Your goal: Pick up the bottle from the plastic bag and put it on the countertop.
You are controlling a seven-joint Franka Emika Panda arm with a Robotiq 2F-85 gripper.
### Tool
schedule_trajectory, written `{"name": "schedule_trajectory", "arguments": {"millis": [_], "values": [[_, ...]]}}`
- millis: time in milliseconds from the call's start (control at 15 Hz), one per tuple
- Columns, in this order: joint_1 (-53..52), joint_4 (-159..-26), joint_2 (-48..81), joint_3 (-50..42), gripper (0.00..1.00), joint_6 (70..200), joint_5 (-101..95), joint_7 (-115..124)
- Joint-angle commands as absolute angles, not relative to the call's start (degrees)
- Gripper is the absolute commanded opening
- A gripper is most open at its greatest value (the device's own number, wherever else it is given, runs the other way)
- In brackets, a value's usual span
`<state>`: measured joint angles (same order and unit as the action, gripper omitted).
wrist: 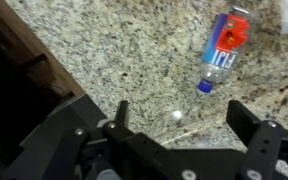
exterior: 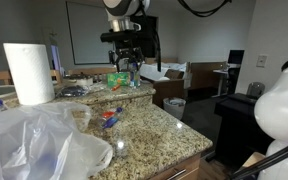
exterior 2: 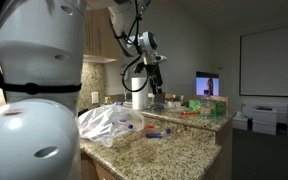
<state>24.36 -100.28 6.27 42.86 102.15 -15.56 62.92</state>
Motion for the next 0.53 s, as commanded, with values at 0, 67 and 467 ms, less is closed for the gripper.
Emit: {"name": "schedule_trajectory", "arguments": {"millis": [0, 67, 467], "values": [[10.17, -99.36, 5.52, 27.84, 1.0, 101.41, -14.16, 61.85], [7.41, -99.2, 5.64, 25.01, 1.0, 101.68, -14.3, 61.95], [5.26, -99.2, 5.76, 22.99, 1.0, 101.75, -14.39, 62.01]]}}
